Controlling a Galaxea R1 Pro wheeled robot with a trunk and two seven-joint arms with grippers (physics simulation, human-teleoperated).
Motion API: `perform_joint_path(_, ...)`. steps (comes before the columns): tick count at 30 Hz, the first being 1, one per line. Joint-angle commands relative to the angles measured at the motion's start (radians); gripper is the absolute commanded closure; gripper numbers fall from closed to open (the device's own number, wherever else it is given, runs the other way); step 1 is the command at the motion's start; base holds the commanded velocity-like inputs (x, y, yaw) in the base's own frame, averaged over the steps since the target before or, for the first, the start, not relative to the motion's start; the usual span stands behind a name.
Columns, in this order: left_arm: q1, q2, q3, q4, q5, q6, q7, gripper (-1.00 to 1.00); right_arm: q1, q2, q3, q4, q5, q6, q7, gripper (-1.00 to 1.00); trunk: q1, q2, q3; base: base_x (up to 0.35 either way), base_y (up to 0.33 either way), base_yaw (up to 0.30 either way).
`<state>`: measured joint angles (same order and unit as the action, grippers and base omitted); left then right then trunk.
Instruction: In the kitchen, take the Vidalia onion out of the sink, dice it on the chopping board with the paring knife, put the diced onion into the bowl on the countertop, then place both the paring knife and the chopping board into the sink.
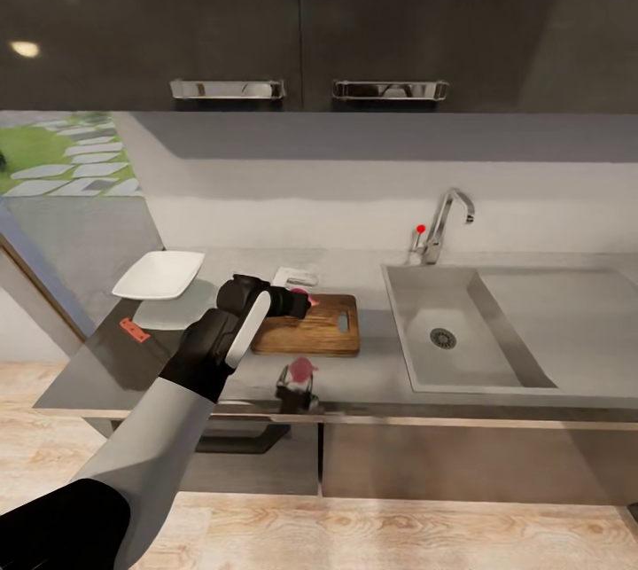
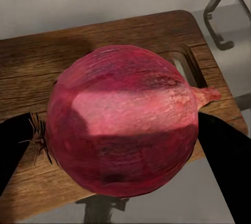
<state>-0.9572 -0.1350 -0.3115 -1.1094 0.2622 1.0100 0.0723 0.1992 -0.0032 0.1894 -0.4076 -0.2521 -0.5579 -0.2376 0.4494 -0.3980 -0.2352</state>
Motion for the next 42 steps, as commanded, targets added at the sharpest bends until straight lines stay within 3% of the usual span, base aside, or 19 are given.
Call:
perform_joint_path(1, -0.001, 0.0, -0.001, 0.0, 0.008, 0.004, 0.007, 1.0, 0.0, -0.001, 0.009, -0.002, -0.009, -0.002, -0.006, -1.0, 0.001, -0.002, -0.003, 0.0, 0.0, 0.0)
perform_joint_path(13, -0.001, -0.001, -0.001, 0.003, 0.008, 0.002, 0.007, 1.0, 0.0, -0.001, 0.009, -0.002, -0.007, -0.002, -0.006, -1.0, 0.001, -0.002, -0.015, 0.0, 0.0, 0.0)
perform_joint_path(42, 0.0, -0.002, -0.001, 0.003, 0.008, 0.003, 0.007, 1.0, 0.0, -0.001, 0.009, -0.002, -0.009, -0.002, -0.005, -1.0, 0.001, -0.002, -0.018, 0.035, 0.02, 0.0)
